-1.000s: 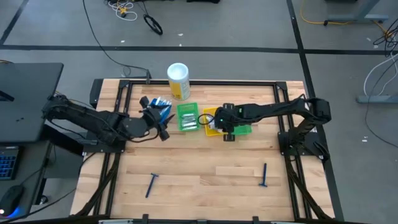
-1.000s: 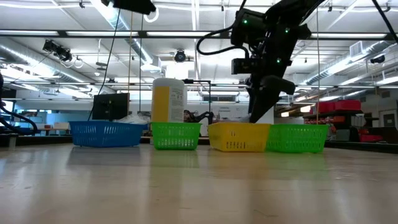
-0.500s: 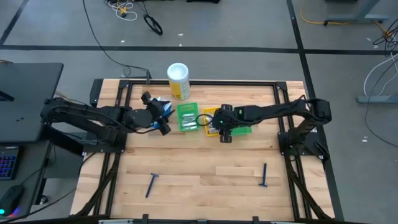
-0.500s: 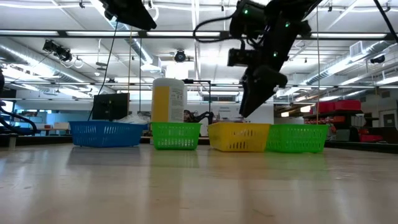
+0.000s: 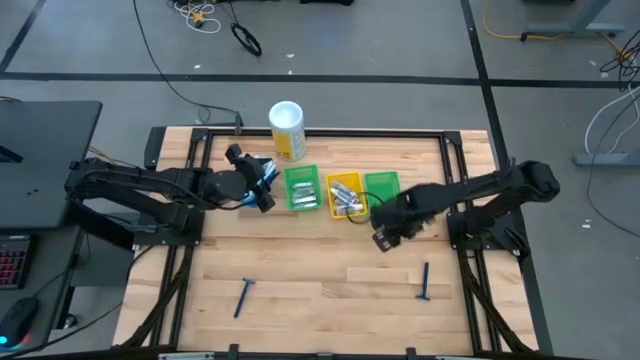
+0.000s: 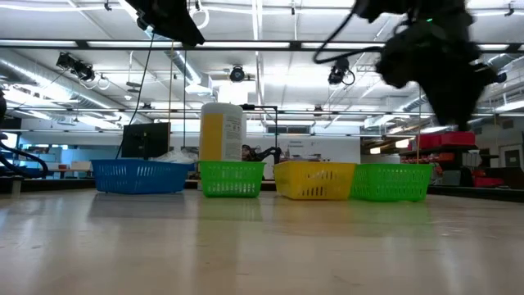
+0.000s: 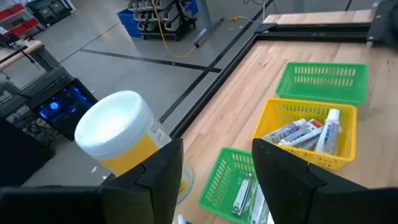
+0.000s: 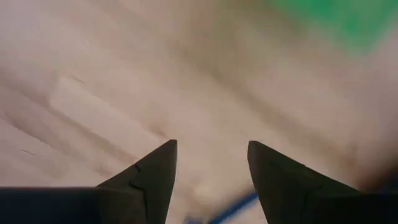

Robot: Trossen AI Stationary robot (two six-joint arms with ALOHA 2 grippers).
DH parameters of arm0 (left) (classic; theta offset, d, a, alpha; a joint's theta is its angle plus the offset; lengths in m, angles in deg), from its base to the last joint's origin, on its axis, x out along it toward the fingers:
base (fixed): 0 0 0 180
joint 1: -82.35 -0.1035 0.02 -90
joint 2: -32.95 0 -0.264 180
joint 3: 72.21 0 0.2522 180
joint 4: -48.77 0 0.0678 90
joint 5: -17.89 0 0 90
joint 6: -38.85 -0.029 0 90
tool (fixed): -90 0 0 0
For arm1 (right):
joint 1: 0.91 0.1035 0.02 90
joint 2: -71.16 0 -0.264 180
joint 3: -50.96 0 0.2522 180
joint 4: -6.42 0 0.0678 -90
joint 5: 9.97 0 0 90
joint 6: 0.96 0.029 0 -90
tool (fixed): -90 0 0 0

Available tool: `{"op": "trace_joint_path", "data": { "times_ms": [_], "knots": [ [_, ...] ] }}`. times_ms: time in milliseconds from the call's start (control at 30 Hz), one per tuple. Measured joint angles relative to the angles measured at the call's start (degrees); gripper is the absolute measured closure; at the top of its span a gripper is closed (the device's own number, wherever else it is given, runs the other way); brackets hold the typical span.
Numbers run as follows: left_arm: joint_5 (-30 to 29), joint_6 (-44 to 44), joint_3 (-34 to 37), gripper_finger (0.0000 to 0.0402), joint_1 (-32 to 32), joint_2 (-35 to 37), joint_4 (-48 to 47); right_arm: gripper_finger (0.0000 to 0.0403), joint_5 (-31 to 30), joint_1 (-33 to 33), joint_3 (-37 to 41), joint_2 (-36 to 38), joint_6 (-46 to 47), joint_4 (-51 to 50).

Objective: Pick & Place Travel size toiletries
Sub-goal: Put the razor into the right green bin

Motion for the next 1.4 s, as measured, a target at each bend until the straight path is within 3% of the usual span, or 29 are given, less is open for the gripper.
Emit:
{"op": "trace_joint_path", "data": {
  "times_ms": [167, 433, 533, 600, 767, 833, 1167, 1400],
  "knots": [
    [-0.02, 1.27, 0.0, 0.0201, 0.0, 0.0, -1.68, 0.0196, 4.3, 7.31, 1.6, -0.14, 20.45, -2.98],
    [-6.39, -1.44, 0.0, 0.0201, -0.33, 0.0, 0.29, 0.0196, 11.5, 15.67, 6.55, -0.11, 38.89, -0.61],
    [-6.19, -2.71, 0.0, 0.0201, -1.54, 0.0, 1.86, 0.0196, 12.39, 18.89, 9.16, -0.11, 44.2, 3.98],
    [-2.62, -3.38, 0.0, 0.0201, -2.84, 0.0, 2.62, 0.0196, 12.45, 20.82, 11.23, -0.11, 47.11, 8.55],
    [17.98, -6.61, 0.0, 0.0201, -7.28, -0.86, 3.63, 0.0196, 12.26, 24.21, 18.33, -0.11, 53.17, 20.28],
    [23.52, -7.9, 0.01, 0.0201, -8.85, -1.48, 4.43, 0.0196, 11.88, 24.84, 21.04, -0.11, 55.18, 23.39],
    [31.3, -7.87, 0.11, 0.0201, -14.64, -5.11, 6.1, 0.0202, 7.56, 25.72, 26.51, 0.15, 57.71, 31.34],
    [31.22, -7.82, 0.0, 0.0201, -15.69, -5.99, 6.96, 0.0283, 7.47, 25.72, 26.62, 0.07, 56.82, 31.1]
  ]
}}
